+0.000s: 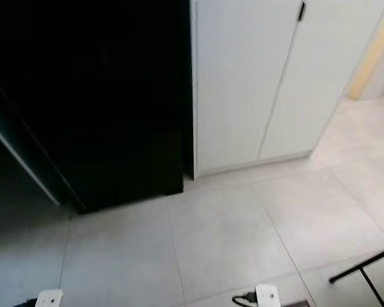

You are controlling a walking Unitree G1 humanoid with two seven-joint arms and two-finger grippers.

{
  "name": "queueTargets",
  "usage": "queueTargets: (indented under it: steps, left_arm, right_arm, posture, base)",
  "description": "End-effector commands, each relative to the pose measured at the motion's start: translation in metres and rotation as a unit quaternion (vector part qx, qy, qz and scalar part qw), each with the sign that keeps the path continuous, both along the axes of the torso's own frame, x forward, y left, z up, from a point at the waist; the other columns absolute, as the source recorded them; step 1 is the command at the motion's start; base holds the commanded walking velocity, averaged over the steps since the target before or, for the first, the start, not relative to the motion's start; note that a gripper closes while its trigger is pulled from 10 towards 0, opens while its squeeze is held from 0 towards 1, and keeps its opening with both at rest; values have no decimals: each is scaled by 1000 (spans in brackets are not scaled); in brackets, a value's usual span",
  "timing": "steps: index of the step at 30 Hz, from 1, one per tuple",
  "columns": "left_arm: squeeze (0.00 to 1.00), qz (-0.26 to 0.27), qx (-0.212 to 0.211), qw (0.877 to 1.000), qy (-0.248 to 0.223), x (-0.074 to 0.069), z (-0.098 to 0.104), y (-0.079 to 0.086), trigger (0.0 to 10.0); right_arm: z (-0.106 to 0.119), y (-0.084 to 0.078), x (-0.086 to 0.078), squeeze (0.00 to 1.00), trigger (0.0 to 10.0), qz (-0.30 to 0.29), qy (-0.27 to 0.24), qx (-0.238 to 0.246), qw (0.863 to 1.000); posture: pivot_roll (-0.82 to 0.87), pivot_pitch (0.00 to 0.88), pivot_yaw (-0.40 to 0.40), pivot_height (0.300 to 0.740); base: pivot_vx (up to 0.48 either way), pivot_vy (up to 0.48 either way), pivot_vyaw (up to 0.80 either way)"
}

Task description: Restocking fridge

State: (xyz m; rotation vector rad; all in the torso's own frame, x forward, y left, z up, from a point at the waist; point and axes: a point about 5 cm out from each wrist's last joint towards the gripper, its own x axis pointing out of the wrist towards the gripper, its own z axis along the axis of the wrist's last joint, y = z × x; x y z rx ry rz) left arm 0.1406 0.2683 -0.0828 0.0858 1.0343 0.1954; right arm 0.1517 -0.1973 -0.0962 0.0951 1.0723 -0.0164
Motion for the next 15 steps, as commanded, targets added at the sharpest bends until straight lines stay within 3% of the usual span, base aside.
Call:
queueTargets:
  steps: [1,15]
  left_arm:
    - [0,4,2,1000,7,-2,-1,1,10000]
    - [0,2,4,1000,7,-1,0,2,10000]
  right_arm:
    - [0,1,1,0,10000,-3,-4,5,1000]
    - [1,3,2,0,10000,6,-4,12,1000]
  posture:
    - [-19,1,16,740]
    - [-26,0,22,740]
  base:
    - [398,0,0]
    - [400,0,0]
